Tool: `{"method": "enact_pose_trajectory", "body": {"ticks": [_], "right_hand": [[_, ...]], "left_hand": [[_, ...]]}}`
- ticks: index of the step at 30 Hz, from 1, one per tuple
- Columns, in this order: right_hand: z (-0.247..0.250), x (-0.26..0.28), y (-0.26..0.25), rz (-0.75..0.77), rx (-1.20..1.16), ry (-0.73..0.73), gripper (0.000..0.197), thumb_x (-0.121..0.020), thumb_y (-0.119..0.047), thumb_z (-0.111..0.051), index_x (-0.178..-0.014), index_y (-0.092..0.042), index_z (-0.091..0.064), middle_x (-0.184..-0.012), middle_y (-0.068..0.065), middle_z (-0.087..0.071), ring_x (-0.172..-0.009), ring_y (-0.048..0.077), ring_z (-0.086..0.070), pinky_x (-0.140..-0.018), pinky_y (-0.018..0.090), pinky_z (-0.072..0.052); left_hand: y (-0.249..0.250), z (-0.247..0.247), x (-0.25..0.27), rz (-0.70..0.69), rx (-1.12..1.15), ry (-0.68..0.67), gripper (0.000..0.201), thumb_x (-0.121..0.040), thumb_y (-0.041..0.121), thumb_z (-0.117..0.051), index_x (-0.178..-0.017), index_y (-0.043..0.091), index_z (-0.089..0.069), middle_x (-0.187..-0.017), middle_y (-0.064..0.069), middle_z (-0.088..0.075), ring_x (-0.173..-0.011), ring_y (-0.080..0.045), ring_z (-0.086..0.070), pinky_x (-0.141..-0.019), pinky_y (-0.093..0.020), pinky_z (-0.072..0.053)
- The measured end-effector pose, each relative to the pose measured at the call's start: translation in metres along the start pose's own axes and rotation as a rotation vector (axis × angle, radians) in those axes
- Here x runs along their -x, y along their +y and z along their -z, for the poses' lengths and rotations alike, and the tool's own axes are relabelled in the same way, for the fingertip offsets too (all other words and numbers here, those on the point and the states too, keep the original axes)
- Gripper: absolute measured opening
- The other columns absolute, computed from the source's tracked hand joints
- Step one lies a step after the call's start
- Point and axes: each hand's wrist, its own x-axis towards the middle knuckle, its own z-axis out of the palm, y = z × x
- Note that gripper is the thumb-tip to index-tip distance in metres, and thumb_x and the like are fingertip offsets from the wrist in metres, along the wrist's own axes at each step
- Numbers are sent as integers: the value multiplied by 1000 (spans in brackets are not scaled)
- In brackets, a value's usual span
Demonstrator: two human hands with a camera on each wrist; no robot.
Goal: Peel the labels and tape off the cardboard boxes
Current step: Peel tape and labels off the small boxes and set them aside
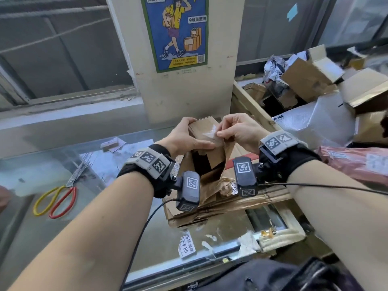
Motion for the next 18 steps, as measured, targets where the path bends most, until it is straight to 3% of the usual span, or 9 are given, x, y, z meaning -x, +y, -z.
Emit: {"method": "enact_pose_trajectory", "body": {"ticks": [4,8,11,13,15,18], "right_hand": [[5,-2,0,-5,-7,-33,33,-82,16,-56,-59,-5,-45,-77,10,-61,-57,11,-55,-53,23,-46],[8,-3,-8,-3,66,-157,29,-82,15,-57,-64,-6,-49,-81,11,-61,-65,14,-55,-60,22,-47],[9,0,-18,-54,104,-255,19,-78,9,-67,-84,-4,-54,-83,13,-60,-70,20,-54,-63,26,-47],[8,0,-29,-100,316,-327,35,-72,-7,-79,-95,-3,-53,-90,15,-59,-77,23,-53,-71,34,-45],[3,-3,-41,-114,641,-351,55,-65,-29,-86,-101,-1,-55,-90,16,-62,-77,20,-54,-71,34,-46],[-7,-9,-49,-90,980,-302,54,-61,-47,-84,-88,-11,-55,-84,9,-67,-72,18,-58,-67,32,-46]], "left_hand": [[-3,-4,0,43,212,-15,78,-68,15,-87,-130,24,-39,-112,-1,-55,-105,-16,-58,-82,-29,-55],[-7,-2,-3,79,267,20,68,-68,28,-87,-120,28,-43,-114,-4,-57,-107,-20,-60,-92,-40,-53],[-9,-3,-2,82,280,33,68,-65,35,-88,-117,28,-45,-112,-4,-60,-104,-19,-62,-89,-40,-55],[-8,-5,-2,79,266,43,69,-62,38,-89,-116,29,-46,-110,-4,-62,-101,-18,-64,-87,-40,-56],[-7,-7,-2,67,259,47,67,-63,38,-89,-115,29,-46,-109,-4,-62,-100,-18,-64,-87,-40,-56],[-5,-7,0,53,260,32,66,-64,37,-88,-114,28,-46,-110,-6,-62,-100,-19,-63,-87,-42,-56]]}}
